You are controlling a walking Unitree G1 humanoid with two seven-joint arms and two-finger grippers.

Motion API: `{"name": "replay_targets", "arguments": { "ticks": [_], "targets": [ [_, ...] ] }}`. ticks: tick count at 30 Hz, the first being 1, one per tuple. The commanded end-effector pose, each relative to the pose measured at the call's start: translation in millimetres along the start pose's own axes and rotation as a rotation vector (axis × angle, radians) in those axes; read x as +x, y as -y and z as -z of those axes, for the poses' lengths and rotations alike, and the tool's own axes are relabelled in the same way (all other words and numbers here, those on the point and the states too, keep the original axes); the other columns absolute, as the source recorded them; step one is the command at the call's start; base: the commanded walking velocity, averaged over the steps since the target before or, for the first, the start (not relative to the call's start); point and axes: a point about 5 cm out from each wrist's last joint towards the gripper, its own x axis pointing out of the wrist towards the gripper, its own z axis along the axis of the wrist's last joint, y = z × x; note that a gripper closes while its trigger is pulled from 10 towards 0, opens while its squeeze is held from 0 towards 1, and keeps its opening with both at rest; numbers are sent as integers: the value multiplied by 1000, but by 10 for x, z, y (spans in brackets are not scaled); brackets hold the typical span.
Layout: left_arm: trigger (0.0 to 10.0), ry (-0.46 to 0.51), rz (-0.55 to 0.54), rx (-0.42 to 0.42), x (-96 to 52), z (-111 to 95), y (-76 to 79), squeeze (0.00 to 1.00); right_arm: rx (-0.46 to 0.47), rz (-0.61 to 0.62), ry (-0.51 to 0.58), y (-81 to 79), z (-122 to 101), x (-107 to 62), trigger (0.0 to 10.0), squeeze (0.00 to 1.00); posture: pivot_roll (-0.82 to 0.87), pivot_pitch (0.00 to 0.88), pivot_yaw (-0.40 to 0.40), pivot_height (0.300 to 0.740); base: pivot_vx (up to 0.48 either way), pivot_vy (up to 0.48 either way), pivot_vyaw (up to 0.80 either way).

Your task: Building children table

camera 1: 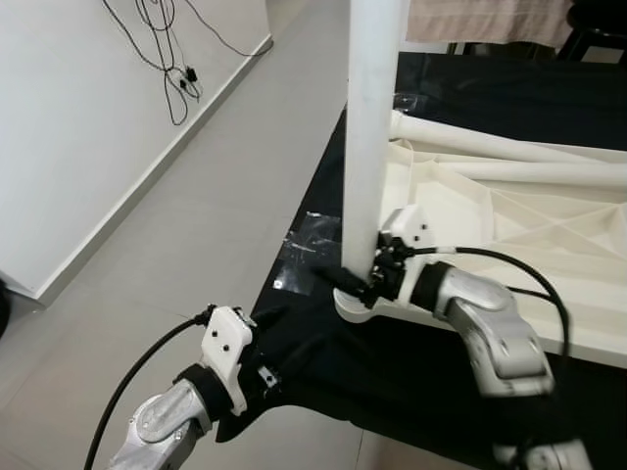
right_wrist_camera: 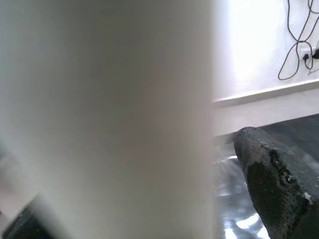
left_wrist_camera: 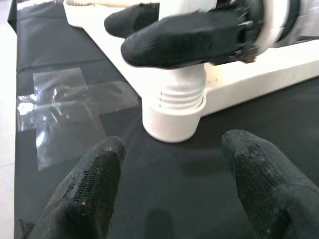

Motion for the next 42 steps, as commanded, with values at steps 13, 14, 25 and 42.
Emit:
{"name": "replay_targets", "arguments": {
  "ticks": [13,14,25,42],
  "targets": [
    [10000,-6,-8,-2,-13,27,54,0,51,-161,42,183,-75,118,0,0,6,212,40,740,0,0,0],
    [10000,-5,-8,-2,-12,23,56,0,55,-157,45,191,-64,101,0,0,6,212,40,740,0,0,0],
    [10000,-3,-23,9,-54,-9,14,0,297,717,-247,-395,724,-267,0,0,-12,257,51,740,0,0,0],
    [10000,-9,-46,19,-12,36,-45,0,142,286,89,-343,106,41,10000,949,-6,206,60,740,0,0,0]
  ]
}}
